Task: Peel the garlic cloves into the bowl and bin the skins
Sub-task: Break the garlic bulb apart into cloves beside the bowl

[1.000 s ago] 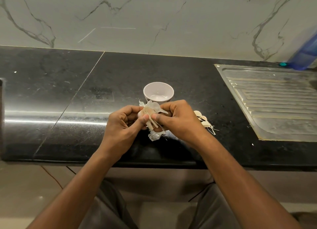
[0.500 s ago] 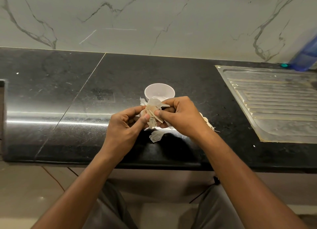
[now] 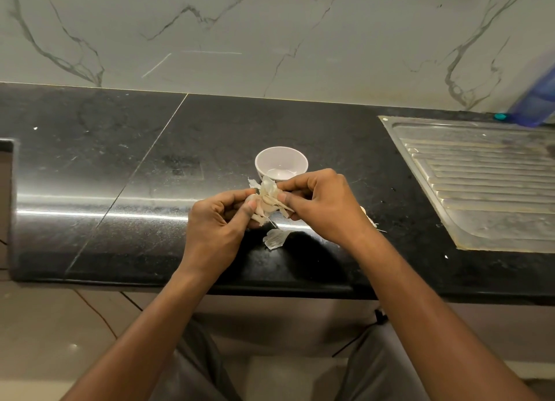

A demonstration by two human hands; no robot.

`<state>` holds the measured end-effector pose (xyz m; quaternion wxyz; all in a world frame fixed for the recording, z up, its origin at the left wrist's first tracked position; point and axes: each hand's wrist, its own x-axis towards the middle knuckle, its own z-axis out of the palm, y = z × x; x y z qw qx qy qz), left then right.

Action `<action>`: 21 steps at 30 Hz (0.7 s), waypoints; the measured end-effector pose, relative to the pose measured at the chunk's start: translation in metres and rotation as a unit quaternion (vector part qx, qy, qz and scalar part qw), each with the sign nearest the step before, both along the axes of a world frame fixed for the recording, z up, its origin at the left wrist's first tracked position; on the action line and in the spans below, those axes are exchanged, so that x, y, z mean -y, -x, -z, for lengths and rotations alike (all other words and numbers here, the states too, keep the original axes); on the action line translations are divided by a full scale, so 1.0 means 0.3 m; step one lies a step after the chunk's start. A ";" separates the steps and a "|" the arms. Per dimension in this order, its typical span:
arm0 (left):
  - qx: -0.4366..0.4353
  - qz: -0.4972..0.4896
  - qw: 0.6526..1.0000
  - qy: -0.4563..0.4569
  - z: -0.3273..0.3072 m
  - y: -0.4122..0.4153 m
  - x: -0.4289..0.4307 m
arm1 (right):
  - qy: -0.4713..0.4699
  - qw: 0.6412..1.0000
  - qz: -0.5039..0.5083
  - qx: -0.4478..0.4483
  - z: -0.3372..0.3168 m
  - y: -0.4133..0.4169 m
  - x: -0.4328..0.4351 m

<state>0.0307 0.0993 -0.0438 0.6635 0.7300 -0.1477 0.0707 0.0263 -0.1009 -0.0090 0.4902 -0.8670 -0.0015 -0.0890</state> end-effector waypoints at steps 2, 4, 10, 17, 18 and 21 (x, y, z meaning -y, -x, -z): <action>-0.001 0.001 1.000 -0.003 0.002 -0.001 0.002 | 0.015 1.000 -0.002 0.008 0.006 -0.001 0.004; 0.001 0.003 1.000 -0.010 0.005 -0.002 0.003 | 0.033 0.999 -0.005 0.021 0.007 0.003 0.004; 0.009 -0.002 0.999 -0.046 0.006 -0.004 0.010 | 0.107 0.992 -0.013 0.069 -0.011 0.026 -0.008; -0.030 0.002 1.000 -0.004 -0.001 -0.007 0.005 | 0.056 0.998 0.009 0.037 -0.018 0.031 0.038; -0.031 0.003 1.000 -0.001 -0.001 -0.006 0.004 | 0.041 0.999 0.008 0.030 -0.018 0.036 0.046; -0.026 0.016 1.000 0.002 -0.001 -0.003 0.005 | 0.013 1.000 0.011 0.022 -0.009 0.050 0.056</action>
